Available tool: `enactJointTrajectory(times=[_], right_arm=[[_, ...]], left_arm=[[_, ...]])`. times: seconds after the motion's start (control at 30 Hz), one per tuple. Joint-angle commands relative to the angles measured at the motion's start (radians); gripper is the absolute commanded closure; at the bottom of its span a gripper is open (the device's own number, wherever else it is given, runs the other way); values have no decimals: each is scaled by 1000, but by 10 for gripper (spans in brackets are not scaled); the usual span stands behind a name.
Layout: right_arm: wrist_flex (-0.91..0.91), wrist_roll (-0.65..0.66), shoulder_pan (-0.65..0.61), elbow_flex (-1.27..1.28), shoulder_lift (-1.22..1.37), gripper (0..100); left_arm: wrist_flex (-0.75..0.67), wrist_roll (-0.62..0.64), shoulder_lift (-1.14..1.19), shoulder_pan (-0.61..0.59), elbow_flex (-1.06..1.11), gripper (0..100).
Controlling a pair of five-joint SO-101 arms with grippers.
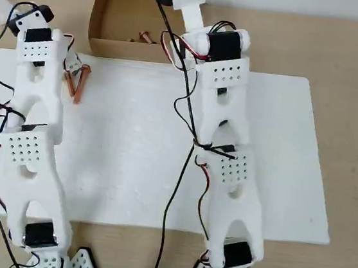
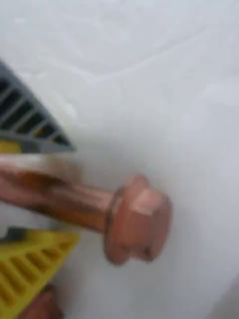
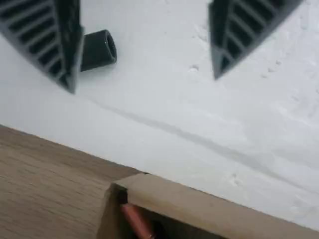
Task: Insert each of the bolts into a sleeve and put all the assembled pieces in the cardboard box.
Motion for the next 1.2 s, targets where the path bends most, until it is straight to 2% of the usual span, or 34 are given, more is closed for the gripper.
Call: enactJointTrajectory(times=[0.0, 0.1, 0.27, 0.63, 0.73, 0.9, 0.97, 1.07, 1.17], right_arm=[[20, 6, 4, 1, -88, 788], [20, 6, 4, 1, -88, 788], [20, 6, 4, -2, -90, 788], [20, 6, 4, -4, -91, 788], [20, 6, 2, -7, -93, 788], [20, 3, 2, -7, -96, 788], [20, -6, 2, -7, -119, 788], [20, -95, 7, 4, -186, 789], [21, -135, 7, 74, -266, 789]], left_arm=[[-20, 5, -5, -18, -46, 879], [-18, 5, -5, -17, -44, 882], [-20, 0, -5, -15, -44, 993], [-11, 0, -12, -23, -43, 995], [46, -2, -16, -29, -77, 995], [218, -61, -16, -31, -265, 994], [307, -86, -16, -31, -399, 994], [460, -133, -16, -32, -651, 994], [474, -150, -31, -49, -769, 997]])
